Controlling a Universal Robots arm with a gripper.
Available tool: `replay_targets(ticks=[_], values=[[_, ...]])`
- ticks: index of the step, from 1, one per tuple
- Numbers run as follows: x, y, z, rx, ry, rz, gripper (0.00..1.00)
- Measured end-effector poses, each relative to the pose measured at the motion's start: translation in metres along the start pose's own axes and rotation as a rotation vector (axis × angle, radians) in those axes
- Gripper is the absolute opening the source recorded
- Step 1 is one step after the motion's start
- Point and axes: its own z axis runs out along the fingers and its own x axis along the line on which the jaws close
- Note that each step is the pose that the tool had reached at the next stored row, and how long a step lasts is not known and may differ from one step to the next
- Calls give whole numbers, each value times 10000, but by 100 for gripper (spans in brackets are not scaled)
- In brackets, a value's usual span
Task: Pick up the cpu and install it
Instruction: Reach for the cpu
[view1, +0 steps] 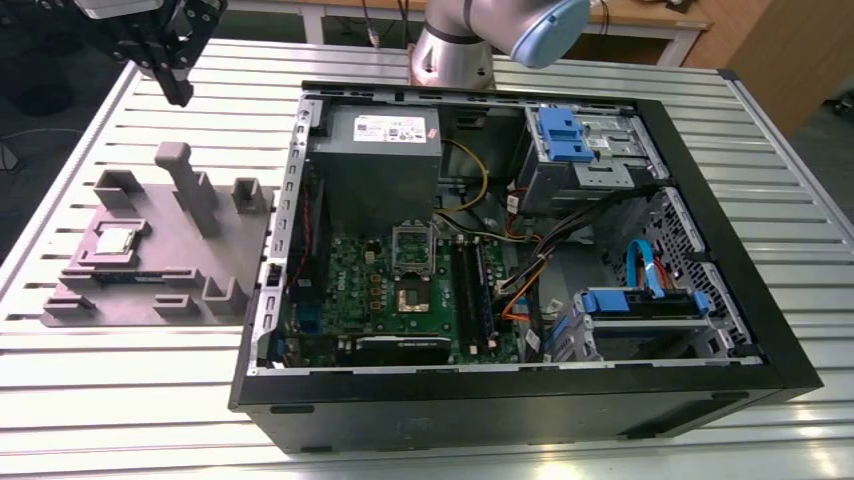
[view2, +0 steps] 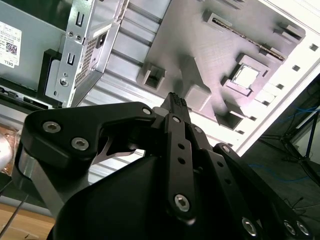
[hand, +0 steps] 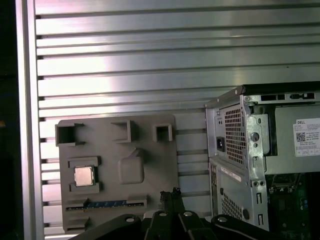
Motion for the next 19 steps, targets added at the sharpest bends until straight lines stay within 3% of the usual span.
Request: replay_targets(ticks=[19], values=[[74,-6,-1,0,0,0,10]])
